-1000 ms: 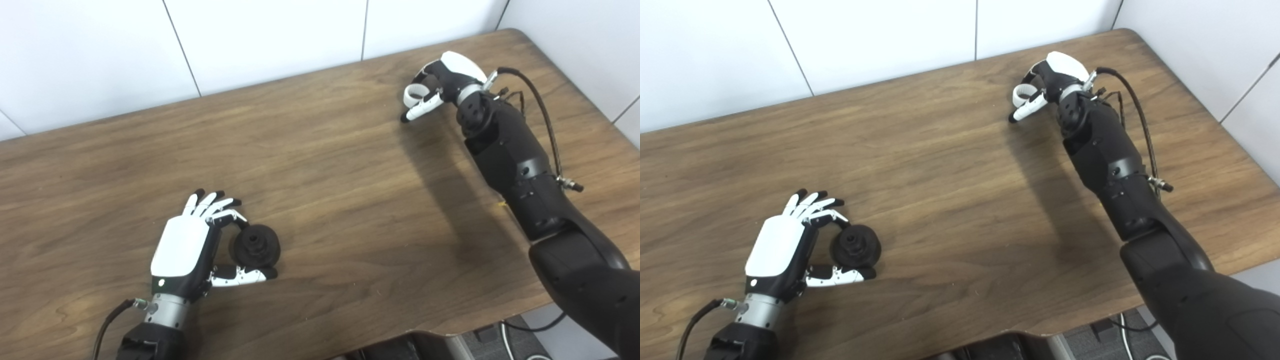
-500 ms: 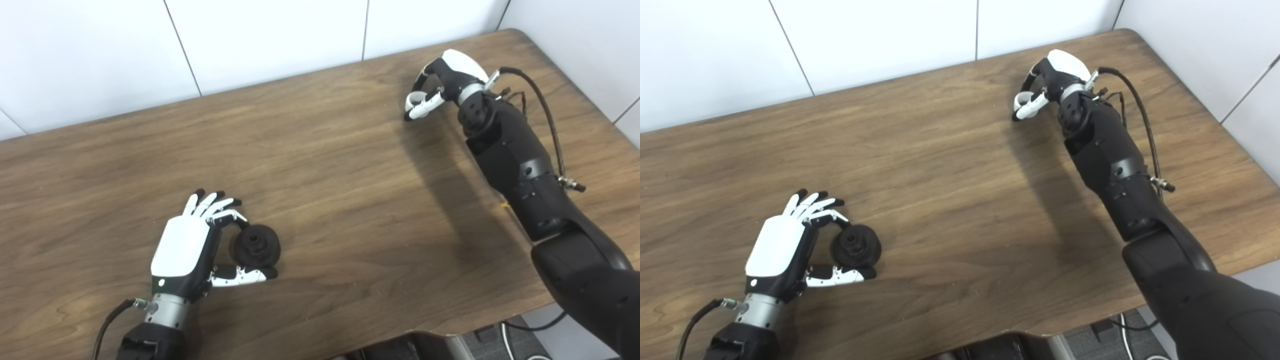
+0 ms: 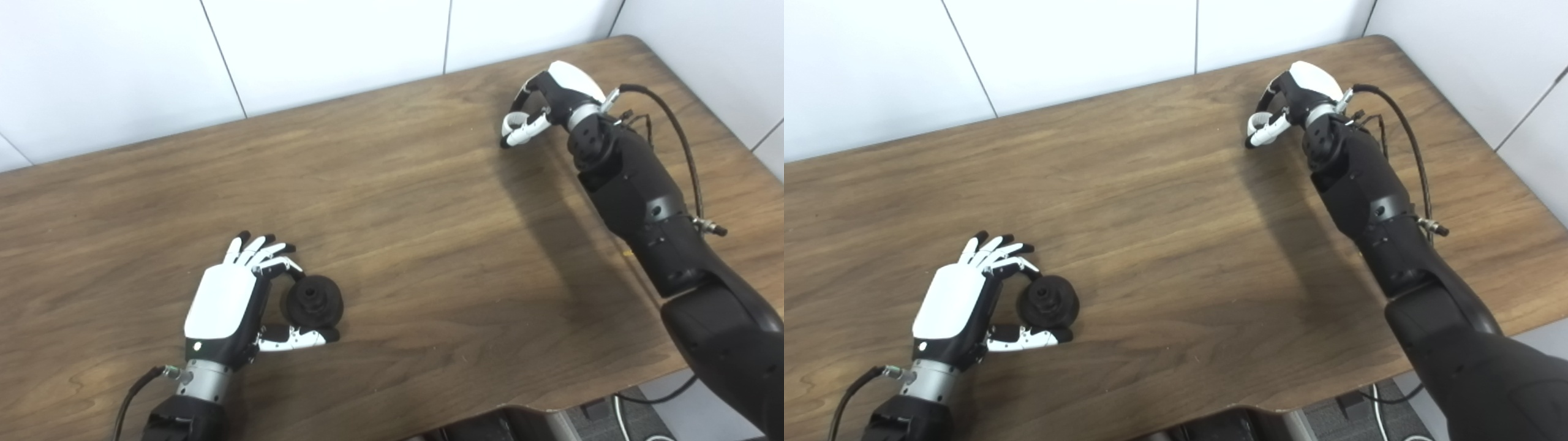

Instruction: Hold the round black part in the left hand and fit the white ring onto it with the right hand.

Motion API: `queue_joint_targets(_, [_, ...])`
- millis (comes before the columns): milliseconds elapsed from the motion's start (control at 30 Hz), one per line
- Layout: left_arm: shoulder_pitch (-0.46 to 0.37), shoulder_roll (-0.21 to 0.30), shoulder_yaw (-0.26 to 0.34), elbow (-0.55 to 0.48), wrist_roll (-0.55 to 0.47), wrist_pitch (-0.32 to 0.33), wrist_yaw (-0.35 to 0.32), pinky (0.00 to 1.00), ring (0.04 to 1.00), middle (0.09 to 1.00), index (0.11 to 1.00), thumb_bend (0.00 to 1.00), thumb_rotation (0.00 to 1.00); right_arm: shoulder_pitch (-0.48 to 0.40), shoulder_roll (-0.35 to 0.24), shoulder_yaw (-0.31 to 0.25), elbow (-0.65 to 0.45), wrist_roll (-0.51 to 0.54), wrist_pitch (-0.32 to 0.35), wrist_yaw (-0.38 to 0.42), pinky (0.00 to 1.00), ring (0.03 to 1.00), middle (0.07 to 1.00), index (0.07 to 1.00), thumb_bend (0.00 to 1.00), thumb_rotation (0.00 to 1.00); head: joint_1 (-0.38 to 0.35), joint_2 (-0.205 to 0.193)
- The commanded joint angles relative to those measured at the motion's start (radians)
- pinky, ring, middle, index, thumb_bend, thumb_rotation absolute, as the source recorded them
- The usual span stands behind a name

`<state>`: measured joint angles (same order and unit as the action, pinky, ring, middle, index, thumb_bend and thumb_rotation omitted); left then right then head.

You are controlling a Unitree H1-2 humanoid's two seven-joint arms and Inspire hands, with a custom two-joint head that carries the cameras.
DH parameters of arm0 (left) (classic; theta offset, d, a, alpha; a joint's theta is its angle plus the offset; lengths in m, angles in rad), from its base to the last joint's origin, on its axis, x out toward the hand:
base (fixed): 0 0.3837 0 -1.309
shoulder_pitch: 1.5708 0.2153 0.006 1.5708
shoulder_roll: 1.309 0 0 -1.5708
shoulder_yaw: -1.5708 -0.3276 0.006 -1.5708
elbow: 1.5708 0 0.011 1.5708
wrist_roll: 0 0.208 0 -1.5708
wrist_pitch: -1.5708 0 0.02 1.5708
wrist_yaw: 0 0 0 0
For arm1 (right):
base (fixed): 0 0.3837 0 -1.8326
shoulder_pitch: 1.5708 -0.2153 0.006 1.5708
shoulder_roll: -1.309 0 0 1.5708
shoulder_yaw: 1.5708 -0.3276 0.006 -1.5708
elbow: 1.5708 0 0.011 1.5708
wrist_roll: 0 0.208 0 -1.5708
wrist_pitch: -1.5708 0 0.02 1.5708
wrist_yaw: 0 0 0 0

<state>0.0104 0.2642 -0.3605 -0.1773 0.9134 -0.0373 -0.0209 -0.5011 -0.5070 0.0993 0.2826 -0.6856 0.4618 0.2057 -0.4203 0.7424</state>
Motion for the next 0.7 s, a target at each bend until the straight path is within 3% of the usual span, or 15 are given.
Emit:
queue_joint_targets(0, [0.007, 0.027, 0.005, 0.013, 0.009, 0.009, -0.026, 0.99, 0.901, 0.808, 0.486, 0.52, 0.06, -0.018, -0.04, 0.0, -0.033, 0.001, -0.015, -0.021, 0.93, 0.952, 0.844, 0.487, 0.52, 0.13, 0.003, 0.0])
queue_joint_targets(400, [0.005, 0.019, -0.003, 0.014, 0.018, 0.018, -0.036, 0.98, 0.902, 0.81, 0.486, 0.52, 0.06, -0.017, -0.056, 0.07, -0.186, -0.001, -0.051, 0.033, 0.92, 0.963, 0.847, 0.487, 0.52, 0.13, 0.024, 0.0])
queue_joint_targets(667, [0.006, 0.004, -0.012, 0.008, 0.024, 0.03, -0.042, 0.98, 0.901, 0.808, 0.486, 0.52, 0.06, -0.013, -0.041, 0.125, -0.346, -0.02, -0.022, 0.127, 0.95, 0.968, 0.845, 0.486, 0.52, 0.13, 0.06, 0.006])
